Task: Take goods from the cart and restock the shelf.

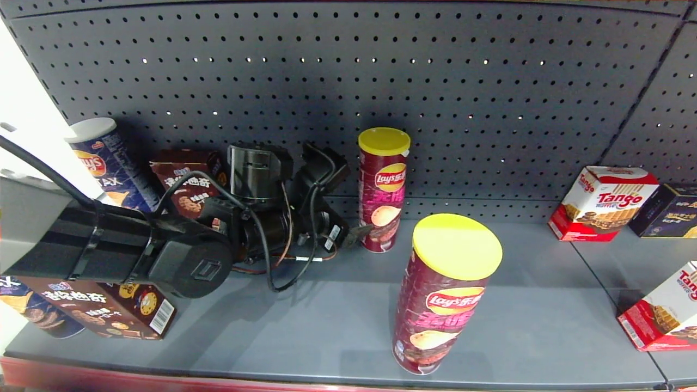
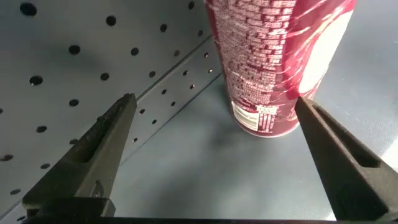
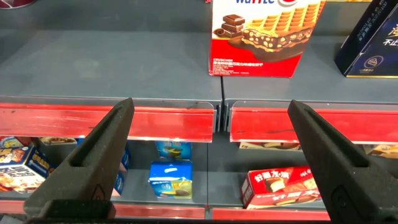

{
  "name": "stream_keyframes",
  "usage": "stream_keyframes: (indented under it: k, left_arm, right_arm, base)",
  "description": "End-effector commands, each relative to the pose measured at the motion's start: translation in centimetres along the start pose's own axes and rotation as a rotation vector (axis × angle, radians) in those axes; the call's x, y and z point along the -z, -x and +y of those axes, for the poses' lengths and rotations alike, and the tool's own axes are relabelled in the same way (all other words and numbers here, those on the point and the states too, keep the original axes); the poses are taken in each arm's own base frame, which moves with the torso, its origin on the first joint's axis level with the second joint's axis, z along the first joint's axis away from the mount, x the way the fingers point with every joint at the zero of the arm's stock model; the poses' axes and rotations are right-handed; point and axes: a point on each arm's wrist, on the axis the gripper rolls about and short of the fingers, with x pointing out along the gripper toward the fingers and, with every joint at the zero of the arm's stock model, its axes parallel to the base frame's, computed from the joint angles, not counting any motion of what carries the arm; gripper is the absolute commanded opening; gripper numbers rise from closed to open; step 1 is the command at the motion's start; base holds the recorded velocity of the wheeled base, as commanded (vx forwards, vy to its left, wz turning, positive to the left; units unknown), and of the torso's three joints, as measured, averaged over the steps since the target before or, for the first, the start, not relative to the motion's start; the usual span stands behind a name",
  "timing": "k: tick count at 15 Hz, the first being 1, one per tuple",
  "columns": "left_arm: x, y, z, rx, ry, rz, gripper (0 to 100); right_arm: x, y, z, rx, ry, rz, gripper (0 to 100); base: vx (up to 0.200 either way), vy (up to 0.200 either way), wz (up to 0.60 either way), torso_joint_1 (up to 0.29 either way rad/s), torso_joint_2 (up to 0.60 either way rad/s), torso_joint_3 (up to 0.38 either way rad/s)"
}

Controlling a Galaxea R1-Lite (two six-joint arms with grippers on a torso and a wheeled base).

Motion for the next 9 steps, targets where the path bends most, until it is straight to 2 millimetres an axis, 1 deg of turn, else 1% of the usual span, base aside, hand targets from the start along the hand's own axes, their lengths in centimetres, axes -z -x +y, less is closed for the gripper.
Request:
stream_keyframes:
  k: [1, 2, 3, 5, 6, 7, 9]
  left_arm:
    - [-1.1, 1.4, 0.0, -0.019, 0.001, -0.038, 100]
    - [-1.6, 2.6, -0.1, -0.023, 0.007, -0.053, 100]
    - [-2.4, 4.7, -0.3, -0.024, 0.004, -0.078, 100]
    - [-3.5, 7.6, -0.8, -0.024, -0.003, -0.124, 100]
    - [-3.7, 8.6, -0.9, -0.023, -0.005, -0.136, 100]
    - [-3.8, 10.5, -1.4, -0.017, -0.010, -0.152, 100]
    - [-3.1, 13.1, -1.9, -0.014, -0.012, -0.155, 100]
  right_arm:
    - [0.0, 0.0, 0.0, 0.000, 0.000, 0.001, 100]
    - [0.0, 0.0, 0.0, 0.000, 0.000, 0.001, 100]
    - [0.0, 0.0, 0.0, 0.000, 0.000, 0.001, 100]
    - [0.0, 0.0, 0.0, 0.000, 0.000, 0.001, 100]
    - [0.0, 0.0, 0.0, 0.000, 0.000, 0.001, 100]
    - [0.0, 0.0, 0.0, 0.000, 0.000, 0.001, 100]
    - [0.0, 0.0, 0.0, 0.000, 0.000, 0.001, 100]
  base:
    - [0.000, 0.000, 0.00, 0.000, 0.00, 0.000]
    - [0.000, 0.000, 0.00, 0.000, 0.00, 0.000]
    - [0.000, 0.000, 0.00, 0.000, 0.00, 0.000]
    - [0.000, 0.000, 0.00, 0.000, 0.00, 0.000]
    - [0.000, 0.000, 0.00, 0.000, 0.00, 0.000]
    - [0.000, 0.000, 0.00, 0.000, 0.00, 0.000]
    - [0.000, 0.000, 0.00, 0.000, 0.00, 0.000]
